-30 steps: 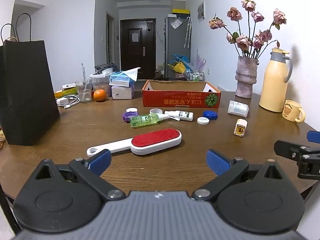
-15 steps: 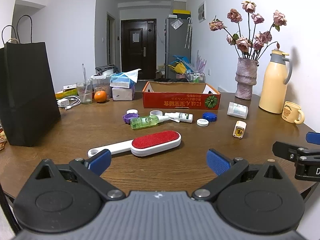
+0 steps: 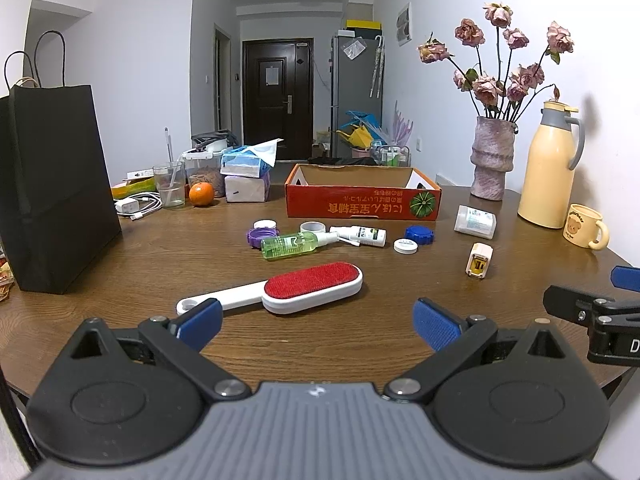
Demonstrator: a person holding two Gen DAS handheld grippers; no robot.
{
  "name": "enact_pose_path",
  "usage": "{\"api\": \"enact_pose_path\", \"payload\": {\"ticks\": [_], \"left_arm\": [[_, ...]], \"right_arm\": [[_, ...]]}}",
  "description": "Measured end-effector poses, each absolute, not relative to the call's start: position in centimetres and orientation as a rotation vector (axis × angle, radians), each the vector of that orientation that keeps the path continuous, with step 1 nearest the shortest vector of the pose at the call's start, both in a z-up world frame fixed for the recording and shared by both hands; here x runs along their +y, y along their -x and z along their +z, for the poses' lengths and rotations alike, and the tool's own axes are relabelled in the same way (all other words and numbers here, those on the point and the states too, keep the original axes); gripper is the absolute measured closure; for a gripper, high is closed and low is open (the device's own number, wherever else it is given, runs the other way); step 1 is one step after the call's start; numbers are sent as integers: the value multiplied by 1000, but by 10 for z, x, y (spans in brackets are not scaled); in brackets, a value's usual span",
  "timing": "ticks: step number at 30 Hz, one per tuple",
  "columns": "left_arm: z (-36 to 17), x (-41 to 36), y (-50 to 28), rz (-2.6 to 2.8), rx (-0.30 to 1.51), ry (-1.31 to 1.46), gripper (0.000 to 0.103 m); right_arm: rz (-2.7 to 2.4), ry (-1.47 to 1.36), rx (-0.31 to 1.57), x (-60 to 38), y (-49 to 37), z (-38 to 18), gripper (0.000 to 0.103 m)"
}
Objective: Organize rigid objects
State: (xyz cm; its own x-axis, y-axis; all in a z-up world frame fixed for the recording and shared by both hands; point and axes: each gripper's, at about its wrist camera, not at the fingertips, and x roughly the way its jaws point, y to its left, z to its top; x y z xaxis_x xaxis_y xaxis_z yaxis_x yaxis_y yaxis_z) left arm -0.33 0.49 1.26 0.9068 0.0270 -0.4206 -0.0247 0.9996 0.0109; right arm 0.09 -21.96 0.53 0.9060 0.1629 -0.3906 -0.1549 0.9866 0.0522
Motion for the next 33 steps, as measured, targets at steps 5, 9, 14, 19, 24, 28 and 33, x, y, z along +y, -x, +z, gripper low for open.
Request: {"api": "enact_pose_path", "payload": {"ticks": [5,9,14,19,24,28,33], "left_arm": [[12,5,3,25,435,-6,0],[12,5,3,26,434,-6,0],[12,5,3,26,435,-5,0],[13,5,4,28,434,-6,0],[13,5,4,28,435,-6,0],[13,5,4,27,434,-6,0],[14,5,4,27,435,-6,0]], "right_arm": [[164,-20,405,-219,-1,6,0],[164,-20,406,-219,-1,6,0],[164,-20,405,-219,-1,6,0],[164,-19,405,-220,-1,6,0],[167,-17,403,-219,0,7,0],[167,-17,404,-218,0,8,0],[167,-17,403,-218,0,8,0]]}}
